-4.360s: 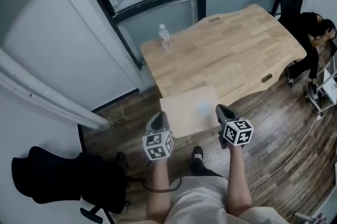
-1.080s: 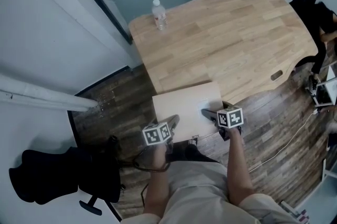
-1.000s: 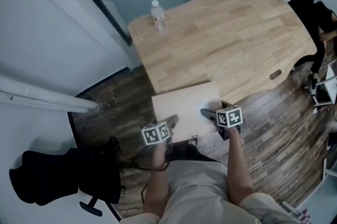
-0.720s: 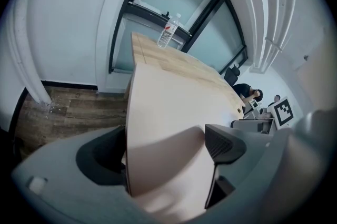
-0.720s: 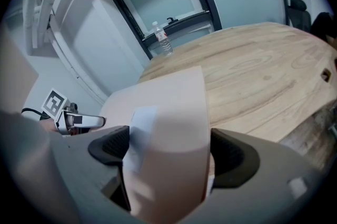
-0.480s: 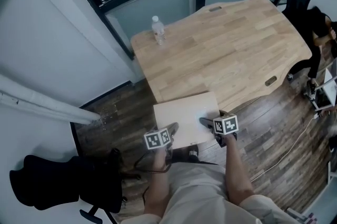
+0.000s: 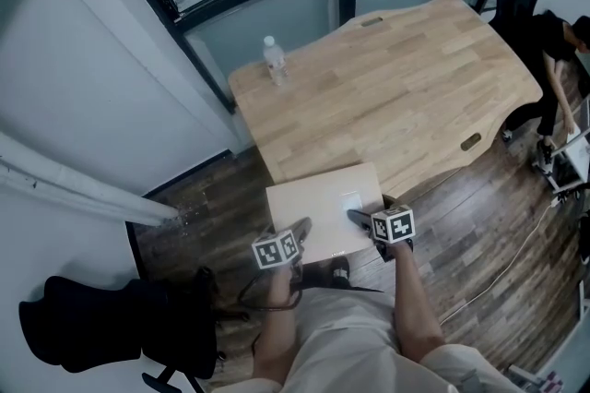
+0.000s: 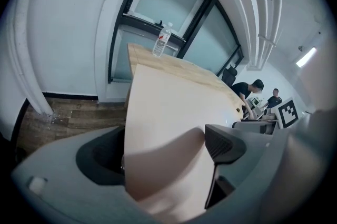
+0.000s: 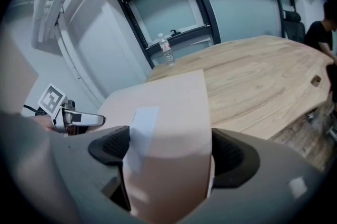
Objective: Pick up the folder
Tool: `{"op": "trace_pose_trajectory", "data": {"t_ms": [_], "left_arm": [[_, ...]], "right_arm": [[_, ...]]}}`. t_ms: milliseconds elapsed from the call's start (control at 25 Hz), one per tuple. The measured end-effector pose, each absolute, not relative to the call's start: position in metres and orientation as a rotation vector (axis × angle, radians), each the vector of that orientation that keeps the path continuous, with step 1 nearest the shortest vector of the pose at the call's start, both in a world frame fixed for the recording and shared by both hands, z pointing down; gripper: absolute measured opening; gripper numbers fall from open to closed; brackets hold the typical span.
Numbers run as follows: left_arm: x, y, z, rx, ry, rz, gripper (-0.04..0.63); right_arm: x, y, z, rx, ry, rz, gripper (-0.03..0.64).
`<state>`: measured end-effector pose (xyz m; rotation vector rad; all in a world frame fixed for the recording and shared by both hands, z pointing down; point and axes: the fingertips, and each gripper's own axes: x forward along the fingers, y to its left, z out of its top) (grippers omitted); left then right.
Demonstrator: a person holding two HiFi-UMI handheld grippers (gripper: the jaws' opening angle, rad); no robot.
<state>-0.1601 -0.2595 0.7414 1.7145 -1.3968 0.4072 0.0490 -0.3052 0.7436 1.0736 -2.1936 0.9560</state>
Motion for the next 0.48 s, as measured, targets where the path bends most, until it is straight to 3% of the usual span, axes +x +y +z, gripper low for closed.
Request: {"op": "trace_pose_trajectory", "data": {"t_ms": [480], "left_arm": [[-0.154,-0.283,0.679,1.853,-1.499,0.292,0.459]], "right_arm": [[0.056,-0.329,0.673,1.149,-2.324,0.721,0.485]]}}
